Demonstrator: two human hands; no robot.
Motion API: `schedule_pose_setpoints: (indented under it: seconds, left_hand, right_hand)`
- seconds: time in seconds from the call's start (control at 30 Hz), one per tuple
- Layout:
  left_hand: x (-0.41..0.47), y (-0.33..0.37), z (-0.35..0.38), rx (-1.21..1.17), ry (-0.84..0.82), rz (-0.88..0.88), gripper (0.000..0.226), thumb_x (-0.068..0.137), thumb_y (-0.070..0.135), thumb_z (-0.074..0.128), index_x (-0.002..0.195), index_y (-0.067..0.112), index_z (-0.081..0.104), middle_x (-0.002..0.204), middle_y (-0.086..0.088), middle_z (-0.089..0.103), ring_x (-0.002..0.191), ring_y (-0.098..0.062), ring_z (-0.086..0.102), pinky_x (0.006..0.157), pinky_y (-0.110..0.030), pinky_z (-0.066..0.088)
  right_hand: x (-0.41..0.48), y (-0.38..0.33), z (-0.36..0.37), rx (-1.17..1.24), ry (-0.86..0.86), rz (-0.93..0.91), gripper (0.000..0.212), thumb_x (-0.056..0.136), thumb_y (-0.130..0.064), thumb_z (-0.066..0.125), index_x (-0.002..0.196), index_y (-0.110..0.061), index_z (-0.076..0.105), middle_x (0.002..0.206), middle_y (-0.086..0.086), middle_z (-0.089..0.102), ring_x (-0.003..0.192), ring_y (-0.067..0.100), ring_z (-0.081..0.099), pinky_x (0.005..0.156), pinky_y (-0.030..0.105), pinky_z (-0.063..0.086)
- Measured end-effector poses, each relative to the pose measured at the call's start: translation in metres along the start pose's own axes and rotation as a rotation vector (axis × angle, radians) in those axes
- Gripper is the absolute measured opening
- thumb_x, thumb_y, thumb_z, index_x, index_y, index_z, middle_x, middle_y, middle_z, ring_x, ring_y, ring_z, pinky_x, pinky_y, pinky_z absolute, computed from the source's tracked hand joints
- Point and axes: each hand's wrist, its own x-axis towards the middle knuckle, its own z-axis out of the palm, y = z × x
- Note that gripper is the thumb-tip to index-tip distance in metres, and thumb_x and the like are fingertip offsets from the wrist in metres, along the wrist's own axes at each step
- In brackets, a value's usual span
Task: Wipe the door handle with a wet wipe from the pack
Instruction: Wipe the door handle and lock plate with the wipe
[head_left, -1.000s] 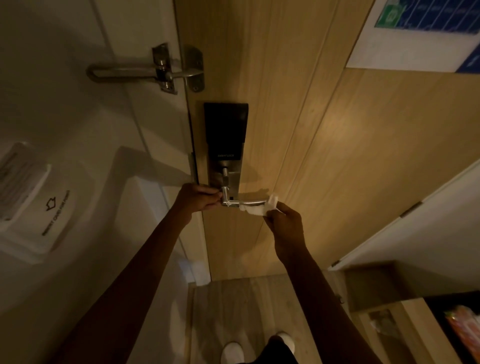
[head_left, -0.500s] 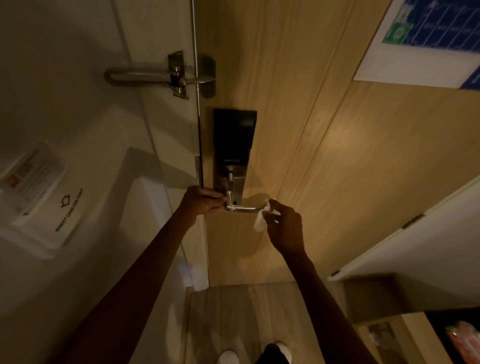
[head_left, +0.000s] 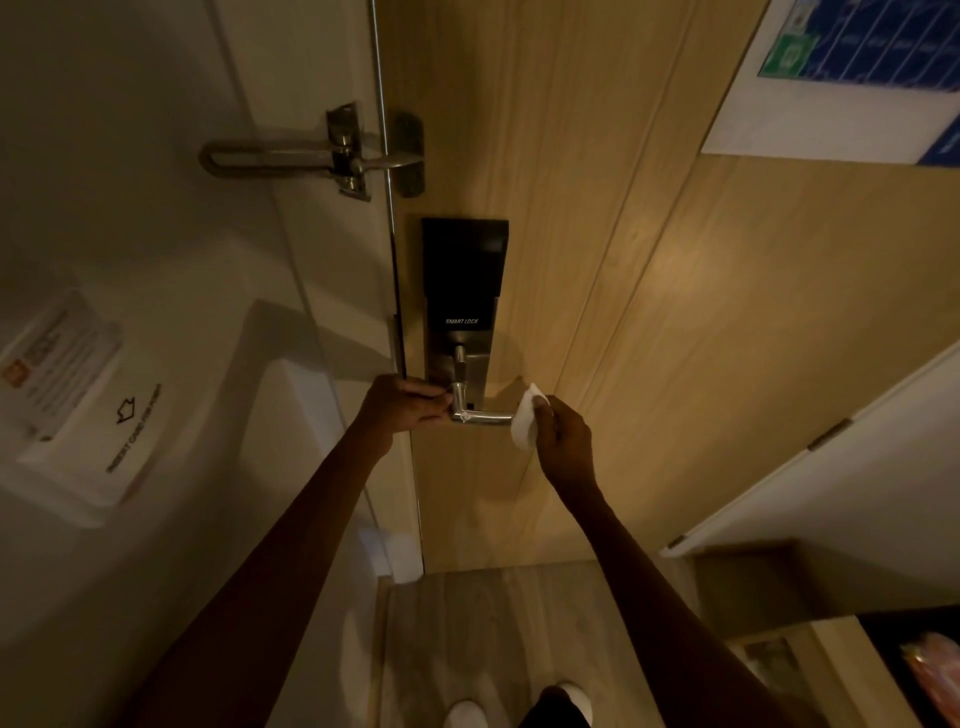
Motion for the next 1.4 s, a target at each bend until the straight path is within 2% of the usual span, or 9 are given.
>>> schedule_pose_setpoints:
  seconds: [0.13,0.47,0.63,0.73,0.87,1.0,1.1,1.27,1.4]
  left_hand:
    - [-0.002,0.0,0.0,-0.004,-0.01,-0.012,0.029,0.083,-0.014,0.061,0.112,-0.021,0.057,0.077,-0.005,0.073,0.059,-0.004,0.071,0.061,-0.017,0.059]
    - [-0.001,-0.001,-0.002,0.003,0.006,0.011,0.029,0.08,-0.007,0.068,0.108,-0.013,0.064,0.105,-0.024,0.068,0.073,-0.017,0.074,0.067,-0.021,0.06]
    - [-0.001,-0.001,-0.002,0.012,0.007,0.011,0.028,0.079,-0.007,0.07,0.107,-0.011,0.065,0.108,-0.027,0.068,0.067,-0.01,0.073,0.068,-0.022,0.06]
    - [-0.002,-0.001,-0.001,0.046,0.005,0.032,0.029,0.08,-0.008,0.068,0.108,-0.013,0.064,0.109,-0.028,0.067,0.065,-0.008,0.072,0.071,-0.023,0.06]
    - [-0.004,0.002,-0.001,0.02,0.011,0.011,0.031,0.08,-0.009,0.068,0.11,-0.014,0.064,0.11,-0.028,0.067,0.073,-0.016,0.072,0.07,-0.023,0.06]
    - [-0.006,0.003,0.0,0.008,0.016,-0.002,0.032,0.08,-0.008,0.068,0.111,-0.014,0.063,0.111,-0.028,0.066,0.086,-0.029,0.07,0.073,-0.024,0.06]
    - [-0.002,0.001,-0.001,0.023,0.01,0.001,0.031,0.081,-0.008,0.067,0.111,-0.014,0.063,0.111,-0.027,0.067,0.07,-0.011,0.073,0.072,-0.023,0.06]
    - [0.0,-0.001,-0.002,0.01,0.002,-0.013,0.029,0.081,-0.007,0.068,0.109,-0.012,0.064,0.109,-0.027,0.068,0.068,-0.011,0.073,0.066,-0.019,0.06]
    - [0.0,-0.001,-0.002,-0.038,-0.009,-0.027,0.02,0.081,-0.008,0.067,0.101,-0.007,0.067,0.107,-0.026,0.068,0.068,-0.012,0.074,0.065,-0.02,0.06]
  right_hand:
    - [0.007,0.002,-0.007,0.145,0.073,0.165,0.021,0.1,-0.024,0.054,0.114,-0.015,0.065,0.094,-0.009,0.068,0.089,0.013,0.068,0.062,0.017,0.054]
    - [0.003,0.0,-0.018,-0.264,-0.111,-0.377,0.021,0.095,-0.029,0.062,0.114,-0.021,0.069,0.109,-0.003,0.072,0.095,0.003,0.063,0.082,0.018,0.051]
    - [0.02,-0.004,-0.026,-0.011,-0.234,-0.012,0.013,0.093,-0.023,0.066,0.095,-0.018,0.078,0.093,-0.001,0.076,0.087,0.009,0.07,0.075,0.026,0.055]
    - [0.019,-0.007,-0.029,0.239,-0.277,0.165,0.023,0.094,-0.023,0.063,0.077,-0.023,0.078,0.076,-0.004,0.075,0.076,0.007,0.07,0.069,0.02,0.052]
    - [0.007,-0.003,-0.026,0.467,-0.154,0.344,0.017,0.093,-0.02,0.064,0.103,-0.013,0.076,0.1,0.013,0.075,0.09,0.022,0.071,0.077,0.035,0.057]
    - [-0.005,-0.001,-0.022,0.512,0.056,0.368,0.012,0.088,-0.016,0.07,0.098,-0.021,0.076,0.097,0.007,0.076,0.091,0.02,0.072,0.079,0.035,0.058]
    - [-0.014,0.001,-0.019,0.422,0.161,0.346,0.019,0.083,-0.019,0.077,0.101,-0.015,0.077,0.092,0.004,0.078,0.088,0.019,0.074,0.078,0.035,0.059]
    - [-0.015,0.0,-0.022,0.436,0.237,0.363,0.008,0.082,-0.021,0.077,0.09,-0.021,0.079,0.084,-0.001,0.078,0.08,0.013,0.074,0.067,0.023,0.056]
    - [-0.008,-0.005,-0.019,0.462,0.213,0.413,0.02,0.085,-0.018,0.074,0.104,-0.011,0.076,0.097,0.007,0.077,0.094,0.022,0.072,0.085,0.038,0.059]
